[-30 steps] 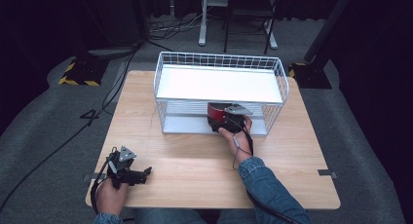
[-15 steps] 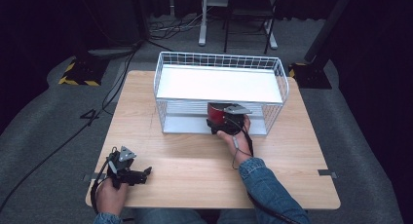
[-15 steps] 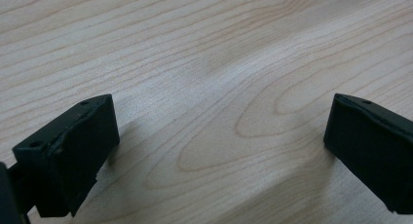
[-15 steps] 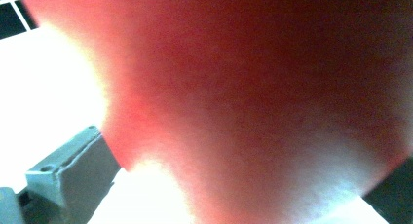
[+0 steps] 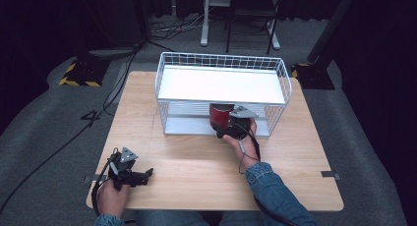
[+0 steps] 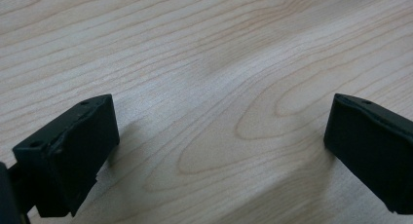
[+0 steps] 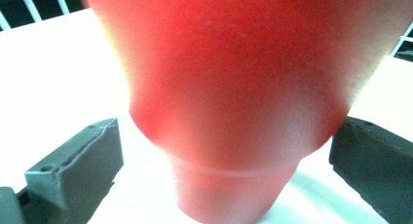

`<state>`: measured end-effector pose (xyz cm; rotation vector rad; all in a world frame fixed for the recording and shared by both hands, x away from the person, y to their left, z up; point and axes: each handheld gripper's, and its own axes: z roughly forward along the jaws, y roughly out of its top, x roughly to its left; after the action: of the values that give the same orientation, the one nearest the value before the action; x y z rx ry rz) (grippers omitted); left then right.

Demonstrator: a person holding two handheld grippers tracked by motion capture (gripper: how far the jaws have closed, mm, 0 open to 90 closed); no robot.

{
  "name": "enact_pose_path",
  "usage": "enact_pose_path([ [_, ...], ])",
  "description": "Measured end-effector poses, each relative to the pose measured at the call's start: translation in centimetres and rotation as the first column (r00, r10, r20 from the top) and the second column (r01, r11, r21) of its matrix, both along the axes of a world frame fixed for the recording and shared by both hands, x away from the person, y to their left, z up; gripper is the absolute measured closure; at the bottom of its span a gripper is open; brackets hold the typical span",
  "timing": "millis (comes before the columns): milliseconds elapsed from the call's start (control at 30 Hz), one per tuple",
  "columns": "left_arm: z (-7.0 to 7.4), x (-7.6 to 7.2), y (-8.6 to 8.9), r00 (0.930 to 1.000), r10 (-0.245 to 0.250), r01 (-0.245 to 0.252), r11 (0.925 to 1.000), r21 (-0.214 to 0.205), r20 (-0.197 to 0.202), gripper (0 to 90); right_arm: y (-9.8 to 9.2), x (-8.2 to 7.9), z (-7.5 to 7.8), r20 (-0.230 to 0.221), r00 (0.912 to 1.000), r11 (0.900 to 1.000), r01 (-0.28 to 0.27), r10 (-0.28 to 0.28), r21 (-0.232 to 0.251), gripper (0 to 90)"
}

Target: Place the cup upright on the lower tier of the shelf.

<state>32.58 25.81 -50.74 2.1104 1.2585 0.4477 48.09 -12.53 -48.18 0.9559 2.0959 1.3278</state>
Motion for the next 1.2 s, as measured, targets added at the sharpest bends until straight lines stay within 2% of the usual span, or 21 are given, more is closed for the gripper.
enact_pose_path([
  [100, 0.0, 0.1, 0.0, 1.0000, 0.001, -0.001, 1.0000, 0.006, 0.000, 0.0, -0.6, -0.4, 0.4, -0.006, 1.0000, 0.9999, -0.002, 0.001, -0.013, 0.0],
  [400, 0.0, 0.1, 0.0, 1.0000, 0.001, -0.001, 1.0000, 0.005, 0.001, 0.0, -2.9, -2.4, 1.8, -0.039, 0.9990, 0.9995, -0.023, 0.024, 0.019, 0.9],
  [667, 0.0, 0.1, 0.0, 1.0000, 0.001, -0.001, 1.0000, 0.006, 0.001, 0.0, -4.6, -4.5, 3.7, -0.029, 0.9961, 0.9963, -0.082, 0.083, 0.024, 3.7],
  [767, 0.0, 0.1, 0.0, 1.0000, 0.001, -0.001, 1.0000, 0.005, 0.001, 0.0, -5.4, -5.4, 4.5, -0.037, 0.9931, 0.9938, -0.111, 0.111, 0.003, 4.3],
  [967, 0.0, 0.1, 0.0, 1.0000, 0.001, -0.001, 1.0000, 0.005, 0.001, 0.0, -6.8, -6.5, 5.1, -0.054, 0.9917, 0.9931, -0.117, 0.117, -0.002, 5.1],
  [1200, 0.0, 0.1, 0.0, 1.0000, -0.001, 0.001, 1.0000, 0.006, 0.001, 0.0, -9.0, -7.9, 5.8, -0.049, 0.9924, 0.9936, -0.112, 0.113, 0.007, 7.3],
])
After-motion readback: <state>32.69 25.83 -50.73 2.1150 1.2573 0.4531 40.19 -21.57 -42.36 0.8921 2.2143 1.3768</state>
